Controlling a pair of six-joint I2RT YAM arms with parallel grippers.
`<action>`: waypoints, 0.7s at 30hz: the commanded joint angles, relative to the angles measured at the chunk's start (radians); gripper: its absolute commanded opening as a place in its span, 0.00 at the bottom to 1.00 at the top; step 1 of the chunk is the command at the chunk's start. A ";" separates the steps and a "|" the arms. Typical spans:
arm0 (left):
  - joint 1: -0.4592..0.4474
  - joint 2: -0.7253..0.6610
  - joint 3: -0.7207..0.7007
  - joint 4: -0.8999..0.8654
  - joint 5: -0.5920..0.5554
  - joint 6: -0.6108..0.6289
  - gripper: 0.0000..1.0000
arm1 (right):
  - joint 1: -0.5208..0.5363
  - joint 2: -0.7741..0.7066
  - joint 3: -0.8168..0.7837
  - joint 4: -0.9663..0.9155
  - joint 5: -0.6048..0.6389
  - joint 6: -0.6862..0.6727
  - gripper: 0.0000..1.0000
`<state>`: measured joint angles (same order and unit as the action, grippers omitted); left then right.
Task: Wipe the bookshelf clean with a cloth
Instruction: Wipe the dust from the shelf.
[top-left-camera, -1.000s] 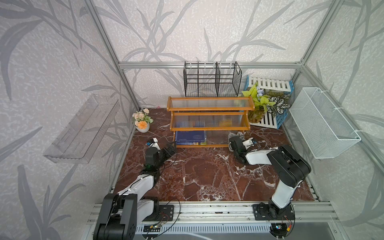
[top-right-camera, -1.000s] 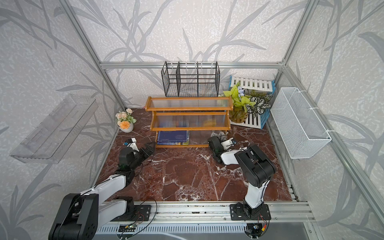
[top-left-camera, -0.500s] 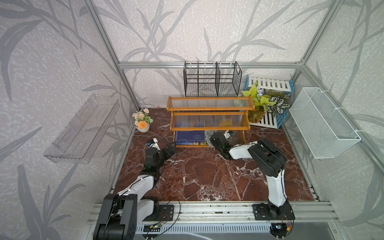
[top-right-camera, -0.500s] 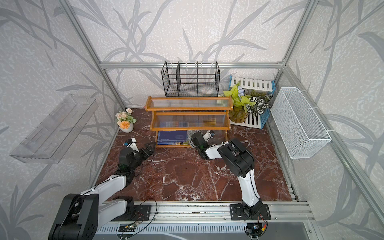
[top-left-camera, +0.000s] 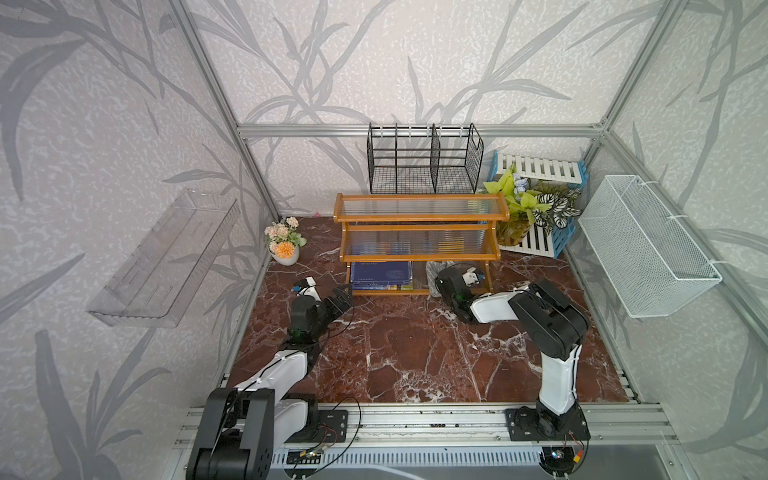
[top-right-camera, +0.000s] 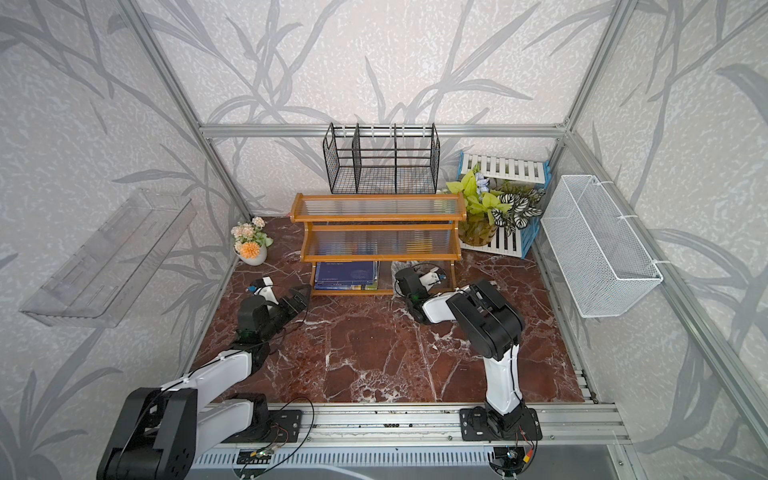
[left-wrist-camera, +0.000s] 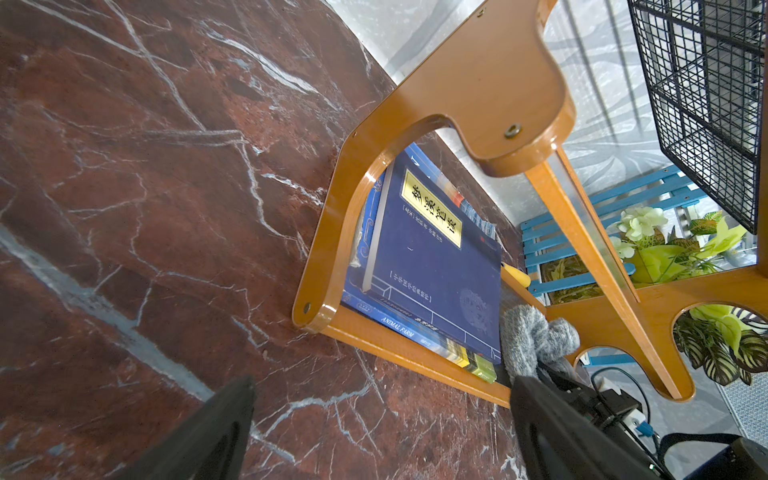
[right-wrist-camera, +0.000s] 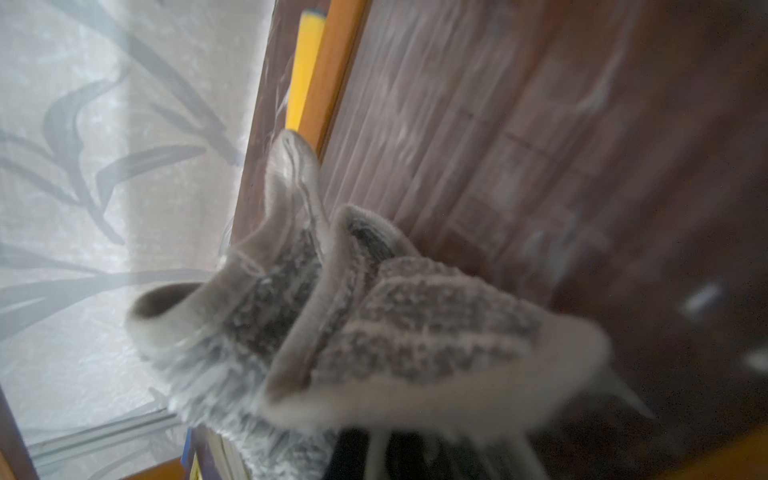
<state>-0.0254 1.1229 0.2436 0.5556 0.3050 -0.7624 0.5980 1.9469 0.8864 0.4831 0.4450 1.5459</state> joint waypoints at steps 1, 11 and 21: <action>-0.004 -0.005 -0.008 0.024 -0.004 -0.004 1.00 | -0.057 -0.010 -0.075 -0.217 0.074 0.056 0.00; -0.004 -0.003 -0.011 0.031 -0.003 -0.010 1.00 | -0.061 0.001 -0.068 -0.214 0.016 0.031 0.00; -0.004 -0.007 -0.010 0.027 -0.004 -0.010 1.00 | 0.099 0.130 0.087 -0.137 -0.083 -0.082 0.00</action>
<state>-0.0254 1.1229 0.2436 0.5617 0.3050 -0.7677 0.6666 2.0098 0.9791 0.4526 0.4625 1.5097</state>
